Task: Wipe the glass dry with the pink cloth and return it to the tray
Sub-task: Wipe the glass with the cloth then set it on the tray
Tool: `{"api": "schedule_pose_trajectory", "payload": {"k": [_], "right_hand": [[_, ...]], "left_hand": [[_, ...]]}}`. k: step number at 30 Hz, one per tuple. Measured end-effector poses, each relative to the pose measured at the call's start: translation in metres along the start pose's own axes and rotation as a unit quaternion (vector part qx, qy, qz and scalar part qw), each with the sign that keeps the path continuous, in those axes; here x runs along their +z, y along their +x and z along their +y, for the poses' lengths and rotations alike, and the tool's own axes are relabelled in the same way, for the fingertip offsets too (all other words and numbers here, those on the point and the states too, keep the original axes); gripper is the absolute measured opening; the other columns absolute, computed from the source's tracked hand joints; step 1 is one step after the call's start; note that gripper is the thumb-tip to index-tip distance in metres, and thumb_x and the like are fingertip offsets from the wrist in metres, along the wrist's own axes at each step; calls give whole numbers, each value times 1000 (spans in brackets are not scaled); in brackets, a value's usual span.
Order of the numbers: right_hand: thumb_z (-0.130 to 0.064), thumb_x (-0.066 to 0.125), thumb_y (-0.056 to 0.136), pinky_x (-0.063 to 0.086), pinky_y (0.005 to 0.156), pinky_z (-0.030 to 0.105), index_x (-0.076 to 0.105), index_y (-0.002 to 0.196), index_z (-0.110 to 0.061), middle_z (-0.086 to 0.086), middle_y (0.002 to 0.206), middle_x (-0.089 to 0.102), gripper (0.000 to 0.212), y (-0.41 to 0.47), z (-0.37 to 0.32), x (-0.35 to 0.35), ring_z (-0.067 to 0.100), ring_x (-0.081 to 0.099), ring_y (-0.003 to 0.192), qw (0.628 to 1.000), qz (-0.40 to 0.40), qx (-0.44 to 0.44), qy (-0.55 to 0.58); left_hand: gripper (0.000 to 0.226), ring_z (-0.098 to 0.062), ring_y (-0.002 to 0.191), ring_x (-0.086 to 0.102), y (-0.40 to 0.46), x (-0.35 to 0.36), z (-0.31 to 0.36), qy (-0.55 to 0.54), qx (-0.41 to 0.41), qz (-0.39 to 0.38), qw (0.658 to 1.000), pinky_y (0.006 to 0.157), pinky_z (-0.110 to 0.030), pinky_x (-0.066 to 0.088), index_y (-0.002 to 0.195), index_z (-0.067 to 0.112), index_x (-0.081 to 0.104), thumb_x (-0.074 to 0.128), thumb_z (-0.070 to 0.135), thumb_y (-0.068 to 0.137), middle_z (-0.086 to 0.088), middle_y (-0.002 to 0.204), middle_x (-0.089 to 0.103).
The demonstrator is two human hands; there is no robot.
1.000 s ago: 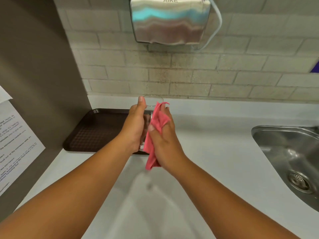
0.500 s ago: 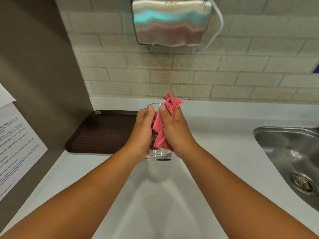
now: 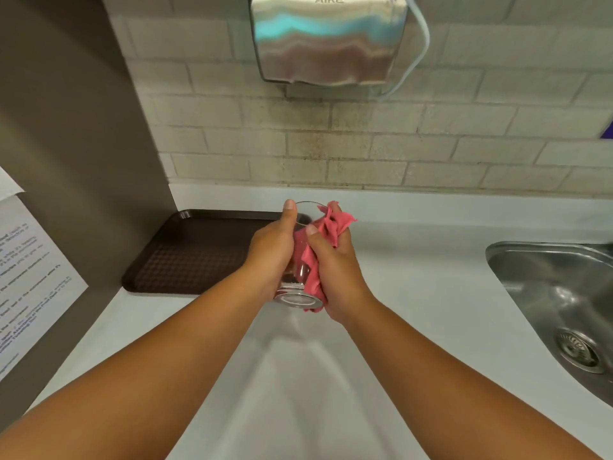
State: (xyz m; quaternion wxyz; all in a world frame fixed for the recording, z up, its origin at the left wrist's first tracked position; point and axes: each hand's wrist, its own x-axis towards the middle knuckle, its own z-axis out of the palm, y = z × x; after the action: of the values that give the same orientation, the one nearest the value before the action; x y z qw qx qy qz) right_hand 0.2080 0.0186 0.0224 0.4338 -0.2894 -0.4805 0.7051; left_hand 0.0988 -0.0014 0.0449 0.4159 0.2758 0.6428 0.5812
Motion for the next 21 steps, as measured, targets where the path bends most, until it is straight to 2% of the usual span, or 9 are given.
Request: {"api": "schedule_pose_trajectory", "payload": {"k": [3, 6, 9, 11, 13, 15, 18, 19, 21], "right_hand": [[-20, 61, 107, 62, 99, 42, 45, 155, -38, 3, 138, 71, 54, 3, 0, -3, 20, 76, 118, 999, 24, -1, 30], [-18, 63, 106, 63, 97, 44, 55, 144, -29, 7, 117, 76, 40, 8, -7, -5, 24, 77, 105, 998, 55, -7, 34], [-31, 52, 111, 56, 109, 52, 55, 143, -25, 11, 124, 75, 33, 14, -14, -9, 28, 75, 115, 995, 90, -10, 41], [-39, 42, 113, 54, 111, 54, 54, 144, -25, 12, 132, 73, 36, 14, -16, -11, 29, 74, 120, 994, 106, -6, 41], [-44, 37, 114, 54, 111, 55, 53, 145, -25, 11, 133, 72, 40, 12, -17, -10, 29, 73, 120, 994, 106, -3, 26], [-46, 38, 113, 55, 110, 50, 49, 149, -30, 7, 138, 69, 42, 8, -16, -6, 25, 72, 122, 996, 85, -20, -18], [-42, 52, 109, 49, 97, 17, 40, 142, -48, -8, 138, 52, 35, 9, -10, 1, 3, 61, 117, 979, 71, -98, -163], [-41, 56, 107, 44, 94, 12, 34, 147, -51, -11, 135, 47, 47, 9, -10, 2, 0, 58, 114, 971, 77, -114, -196], [-41, 64, 101, 47, 105, 22, 23, 163, -45, -12, 143, 45, 74, 12, -14, 1, 2, 57, 124, 975, 74, -120, -172]], "left_hand": [[62, -27, 108, 78, -9, 2, 0, 55, 7, 31, 998, 101, -48, 61, 124, 28, 75, 31, 68, 108, -7, 120, 82], [68, -29, 136, 64, -24, 4, -12, 96, 54, 7, 994, 115, -53, 51, 154, 40, 55, 26, 72, 102, -7, 155, 61], [70, -25, 121, 74, -44, 6, -33, 102, 61, -58, 991, 81, -43, 67, 158, 65, 30, 29, 84, 90, 3, 151, 60], [44, -15, 102, 81, -49, 8, -43, 82, 65, -81, 991, 65, -30, 65, 144, 79, 27, 36, 78, 100, 14, 132, 73], [31, -8, 88, 83, -47, 8, -47, 63, 89, -76, 991, 60, -26, 63, 126, 86, 31, 43, 64, 106, 23, 108, 81], [33, -9, 86, 83, -46, 7, -44, 52, 110, -70, 990, 58, -27, 62, 125, 87, 35, 47, 63, 106, 24, 114, 80], [52, -11, 90, 84, -42, 4, -38, 25, 105, -90, 990, 57, -29, 61, 150, 71, 40, 49, 73, 99, 21, 127, 78], [59, -12, 89, 84, -40, 2, -37, 12, 100, -102, 990, 56, -30, 60, 154, 67, 41, 50, 75, 96, 19, 128, 78], [63, -16, 81, 82, -39, -2, -32, -15, 89, -127, 988, 51, -32, 56, 154, 62, 45, 52, 75, 94, 11, 126, 81]]}}
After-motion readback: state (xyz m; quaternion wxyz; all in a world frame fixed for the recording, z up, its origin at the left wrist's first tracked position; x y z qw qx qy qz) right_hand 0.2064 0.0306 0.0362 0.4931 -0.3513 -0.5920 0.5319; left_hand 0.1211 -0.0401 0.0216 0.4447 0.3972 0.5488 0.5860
